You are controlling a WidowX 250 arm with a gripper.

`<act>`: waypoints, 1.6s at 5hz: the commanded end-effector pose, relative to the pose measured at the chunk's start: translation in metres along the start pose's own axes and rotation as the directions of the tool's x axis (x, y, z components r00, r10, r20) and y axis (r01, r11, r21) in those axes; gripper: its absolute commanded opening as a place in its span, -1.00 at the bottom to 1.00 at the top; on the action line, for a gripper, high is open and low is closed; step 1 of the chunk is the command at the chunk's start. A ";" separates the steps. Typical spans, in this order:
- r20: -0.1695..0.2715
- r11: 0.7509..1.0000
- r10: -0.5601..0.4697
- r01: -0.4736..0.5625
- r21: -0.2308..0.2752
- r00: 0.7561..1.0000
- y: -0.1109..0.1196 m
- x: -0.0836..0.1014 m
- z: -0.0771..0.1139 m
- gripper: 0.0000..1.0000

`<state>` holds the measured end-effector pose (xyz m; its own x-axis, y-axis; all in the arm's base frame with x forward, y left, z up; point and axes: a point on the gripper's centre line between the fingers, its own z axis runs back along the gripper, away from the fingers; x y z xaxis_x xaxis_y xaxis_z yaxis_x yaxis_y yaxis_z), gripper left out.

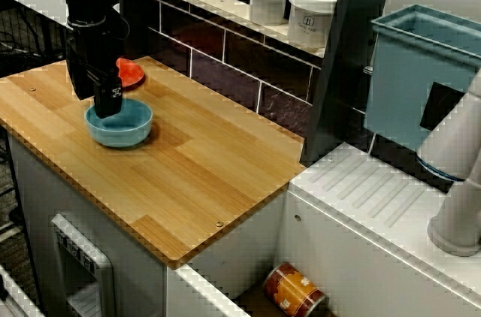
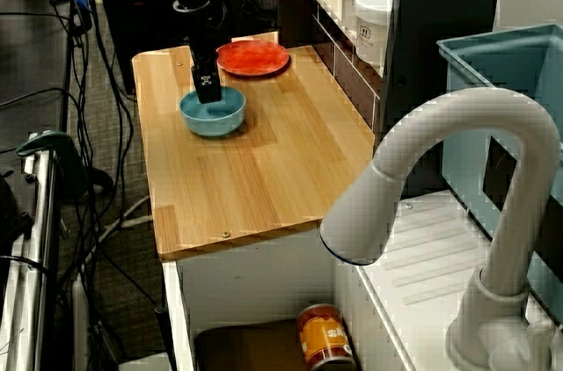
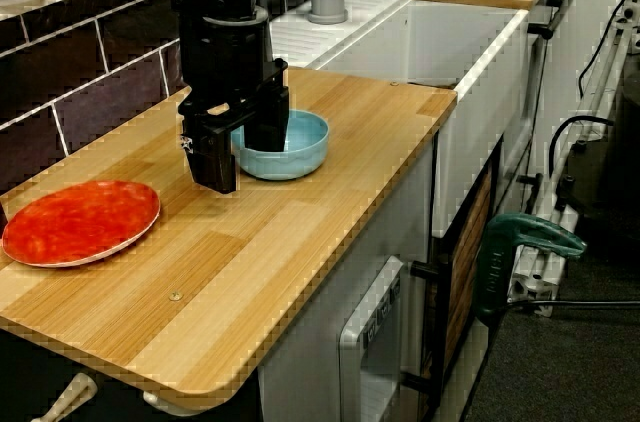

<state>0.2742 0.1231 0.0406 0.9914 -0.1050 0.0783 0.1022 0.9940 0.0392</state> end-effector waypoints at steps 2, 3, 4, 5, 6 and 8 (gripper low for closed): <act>-0.015 1.000 -0.007 0.007 -0.012 1.000 -0.005 0.003 0.011 1.00; -0.025 0.999 -0.001 0.000 -0.034 1.000 -0.005 0.006 0.017 1.00; -0.031 0.998 0.009 -0.011 -0.055 0.999 0.001 0.008 0.027 1.00; -0.011 0.997 0.050 -0.050 -0.065 0.999 0.021 0.003 0.035 1.00; -0.018 0.999 0.022 -0.023 -0.041 1.000 0.040 0.001 0.038 1.00; 0.013 0.998 -0.065 0.065 0.009 0.998 0.061 -0.012 0.033 1.00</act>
<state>0.2628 0.1812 0.0649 0.9845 -0.1632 0.0642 0.1615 0.9864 0.0312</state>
